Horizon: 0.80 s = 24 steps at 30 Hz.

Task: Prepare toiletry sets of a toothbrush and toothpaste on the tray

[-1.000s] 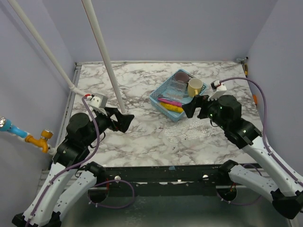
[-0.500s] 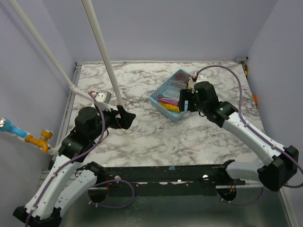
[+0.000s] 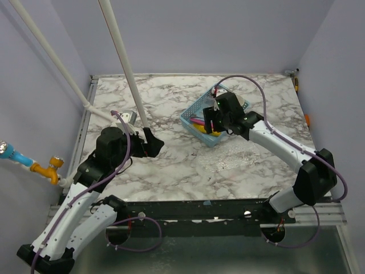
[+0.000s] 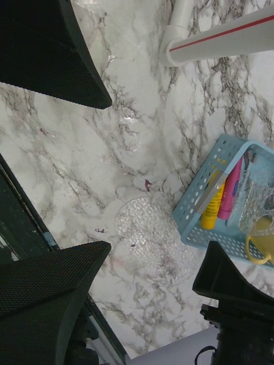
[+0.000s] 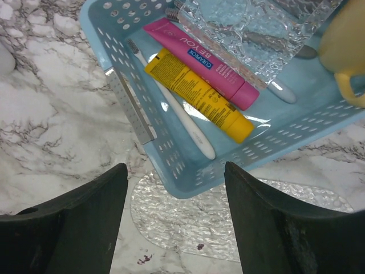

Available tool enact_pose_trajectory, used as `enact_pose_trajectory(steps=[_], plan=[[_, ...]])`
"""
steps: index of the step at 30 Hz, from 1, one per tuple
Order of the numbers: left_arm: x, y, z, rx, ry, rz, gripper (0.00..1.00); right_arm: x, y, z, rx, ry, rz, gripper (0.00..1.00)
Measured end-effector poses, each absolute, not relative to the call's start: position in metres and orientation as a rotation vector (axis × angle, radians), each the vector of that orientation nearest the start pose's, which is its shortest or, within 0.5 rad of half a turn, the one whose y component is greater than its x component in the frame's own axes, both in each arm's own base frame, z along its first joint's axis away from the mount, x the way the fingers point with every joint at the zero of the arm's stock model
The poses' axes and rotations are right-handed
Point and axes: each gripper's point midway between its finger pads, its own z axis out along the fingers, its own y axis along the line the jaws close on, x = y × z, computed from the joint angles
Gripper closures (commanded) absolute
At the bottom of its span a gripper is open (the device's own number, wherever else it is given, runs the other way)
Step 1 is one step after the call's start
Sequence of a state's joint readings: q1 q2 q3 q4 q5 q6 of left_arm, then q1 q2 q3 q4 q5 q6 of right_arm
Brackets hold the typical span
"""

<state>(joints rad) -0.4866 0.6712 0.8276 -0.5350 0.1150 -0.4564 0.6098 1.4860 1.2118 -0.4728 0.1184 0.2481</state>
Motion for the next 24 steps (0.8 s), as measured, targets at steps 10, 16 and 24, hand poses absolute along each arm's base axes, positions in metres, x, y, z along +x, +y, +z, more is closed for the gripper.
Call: enact_pose_trajectory(steps=[10, 16, 24], plan=[[0.201, -0.151, 0.238, 0.131, 2.071, -0.707, 0.01, 0.33, 0.248, 0.123, -0.534, 2.384, 0.245, 0.32], [0.193, -0.147, 0.237, 0.157, 2.073, -0.698, 0.01, 0.335, 0.258, 0.107, -0.589, 2.403, 0.208, 0.41], [0.185, -0.141, 0.235, 0.188, 2.047, -0.684, 0.01, 0.355, 0.27, 0.104, -0.605, 2.392, 0.187, 0.5]])
